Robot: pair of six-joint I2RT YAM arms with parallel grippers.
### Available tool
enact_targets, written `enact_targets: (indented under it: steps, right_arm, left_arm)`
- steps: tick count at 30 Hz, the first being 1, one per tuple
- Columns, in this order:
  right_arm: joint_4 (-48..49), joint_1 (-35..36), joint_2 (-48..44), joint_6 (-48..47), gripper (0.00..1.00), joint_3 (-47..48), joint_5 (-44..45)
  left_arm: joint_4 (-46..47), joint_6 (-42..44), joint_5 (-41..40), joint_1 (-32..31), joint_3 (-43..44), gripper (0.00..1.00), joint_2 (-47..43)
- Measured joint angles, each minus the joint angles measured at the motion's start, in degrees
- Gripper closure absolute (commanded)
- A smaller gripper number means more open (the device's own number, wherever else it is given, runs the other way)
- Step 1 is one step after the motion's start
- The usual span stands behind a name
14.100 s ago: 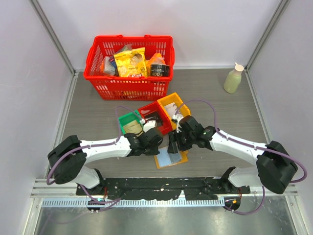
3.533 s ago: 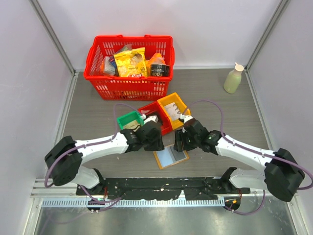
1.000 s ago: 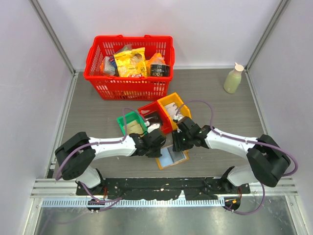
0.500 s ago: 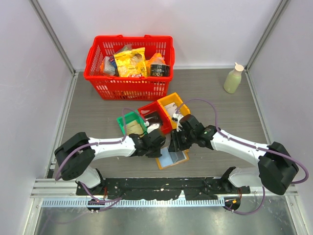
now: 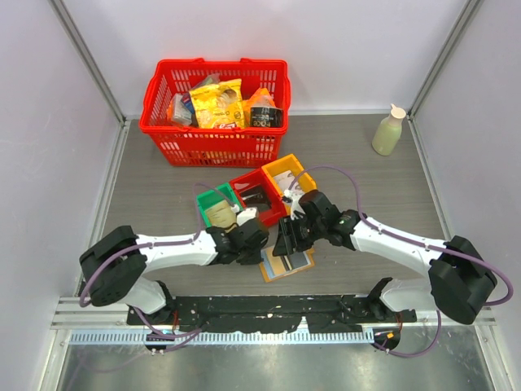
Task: Take the credit cards out of the card holder
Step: Remove the credit card from the card holder.
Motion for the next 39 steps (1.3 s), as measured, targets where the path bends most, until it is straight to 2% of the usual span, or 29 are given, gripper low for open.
enact_targets:
  steps: [8, 12, 14, 19, 24, 30, 36, 39]
  right_arm:
    - [2.16, -0.92, 0.00, -0.11, 0.50, -2.25, -0.48]
    - [5.40, -3.82, 0.00, 0.11, 0.55, -5.44, -1.03]
    - [8.00, -5.92, 0.02, 0.42, 0.59, -7.91, -2.16]
    - [15.19, -10.01, 0.90, 1.70, 0.62, -13.25, -6.14]
    - [22.27, -11.96, 2.49, 2.93, 0.64, -16.41, -9.92]
    - [29.49, -13.03, 5.68, 4.48, 0.69, -19.85, -13.20]
    - [37.42, -15.08, 7.30, 6.75, 0.85, -23.30, -16.50]
    - [40.33, -16.15, 7.74, 8.20, 0.96, -24.72, -17.86]
  left_arm:
    - [-1.42, -1.60, -2.97, 0.00, -2.27, 0.96, -8.04]
    - [0.31, -1.51, -2.36, 0.00, -2.32, 0.96, -10.43]
    - [2.36, -1.36, -1.36, 0.00, -2.32, 0.98, -10.01]
    - [6.23, -1.25, 0.66, 0.07, -2.12, 1.00, -5.53]
    - [8.59, -1.42, 2.91, 0.66, -2.12, 1.00, 0.52]
    - [11.08, -2.08, 4.24, 0.94, -2.01, 1.00, 1.66]
    - [11.80, -3.17, 4.48, 1.16, -2.49, 1.00, 1.70]
    - [12.20, -3.34, 4.83, 1.42, -2.78, 1.00, 1.60]
